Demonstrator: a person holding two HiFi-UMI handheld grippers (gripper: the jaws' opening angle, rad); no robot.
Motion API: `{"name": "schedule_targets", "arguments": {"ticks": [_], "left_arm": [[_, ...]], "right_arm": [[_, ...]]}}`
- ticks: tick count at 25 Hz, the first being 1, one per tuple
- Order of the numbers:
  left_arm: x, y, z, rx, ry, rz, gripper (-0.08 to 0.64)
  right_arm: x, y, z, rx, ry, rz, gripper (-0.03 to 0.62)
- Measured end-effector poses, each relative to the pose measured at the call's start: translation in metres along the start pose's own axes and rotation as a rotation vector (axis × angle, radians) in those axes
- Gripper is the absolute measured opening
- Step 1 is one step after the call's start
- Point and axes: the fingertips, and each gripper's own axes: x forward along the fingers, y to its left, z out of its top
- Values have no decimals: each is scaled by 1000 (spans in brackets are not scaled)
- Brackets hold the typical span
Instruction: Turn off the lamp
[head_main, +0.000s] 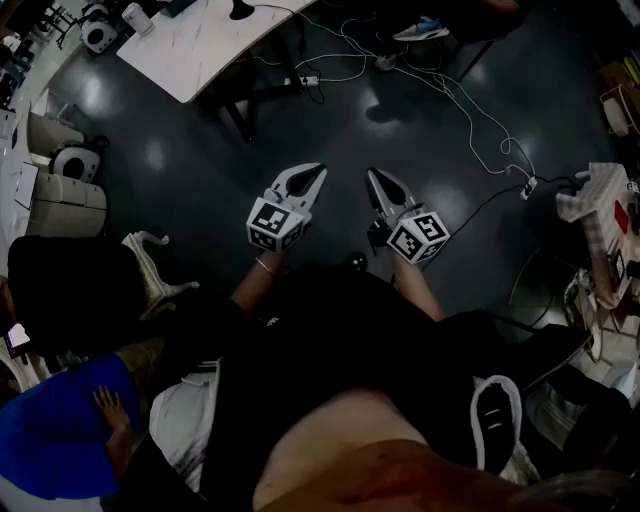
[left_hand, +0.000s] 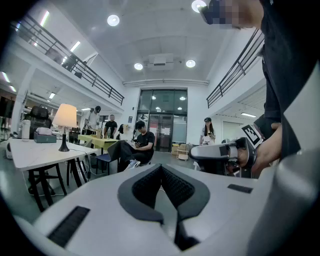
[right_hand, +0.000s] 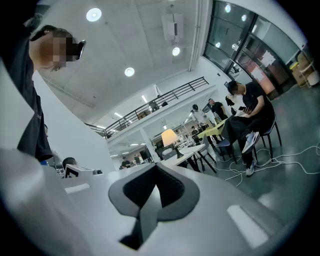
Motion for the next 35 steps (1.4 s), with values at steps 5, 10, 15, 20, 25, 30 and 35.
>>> {"name": "schedule_targets", "arguments": {"ticks": [5, 10, 15, 20, 25, 30, 35], "left_arm": [[4, 0, 2, -4, -12, -1, 8], [8, -5, 1, 2, -9, -8, 8], [18, -8, -3, -2, 5, -12, 8], [43, -24, 3, 1, 16, -50, 8], [80, -46, 13, 24, 0, -88, 8], [108, -74, 12, 50, 11, -141, 8], [124, -79, 7, -5, 18, -151, 8]], "right_arm": [[-3, -4, 2, -5, -8, 2, -2], [-8, -9, 5, -1, -17, -1, 0], [-17, -17, 12, 2, -53, 0, 0], [-40, -35, 22, 6, -95, -23, 0], [-73, -56, 48, 4, -172, -63, 0], [-108, -81, 54, 17, -218, -124, 0], [-121, -96, 56, 31, -234, -155, 0]]}}
